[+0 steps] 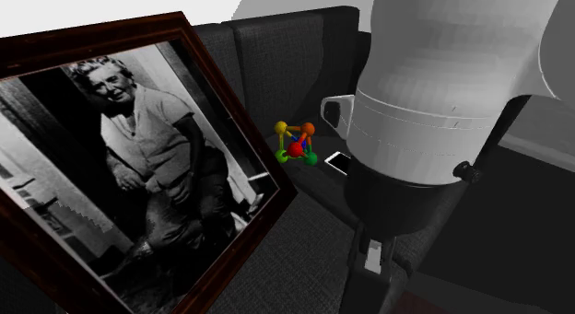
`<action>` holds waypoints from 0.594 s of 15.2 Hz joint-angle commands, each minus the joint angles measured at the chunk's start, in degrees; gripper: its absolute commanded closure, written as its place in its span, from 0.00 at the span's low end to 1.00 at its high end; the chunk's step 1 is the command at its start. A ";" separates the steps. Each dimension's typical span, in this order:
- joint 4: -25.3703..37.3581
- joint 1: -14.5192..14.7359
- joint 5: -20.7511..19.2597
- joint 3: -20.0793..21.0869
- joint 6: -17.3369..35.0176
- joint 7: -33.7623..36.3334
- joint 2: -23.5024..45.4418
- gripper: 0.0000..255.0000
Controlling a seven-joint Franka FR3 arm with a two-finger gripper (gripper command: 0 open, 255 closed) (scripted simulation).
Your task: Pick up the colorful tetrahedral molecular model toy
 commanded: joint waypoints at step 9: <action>2.56 -2.09 -5.98 -6.61 8.56 -8.52 10.52 0.00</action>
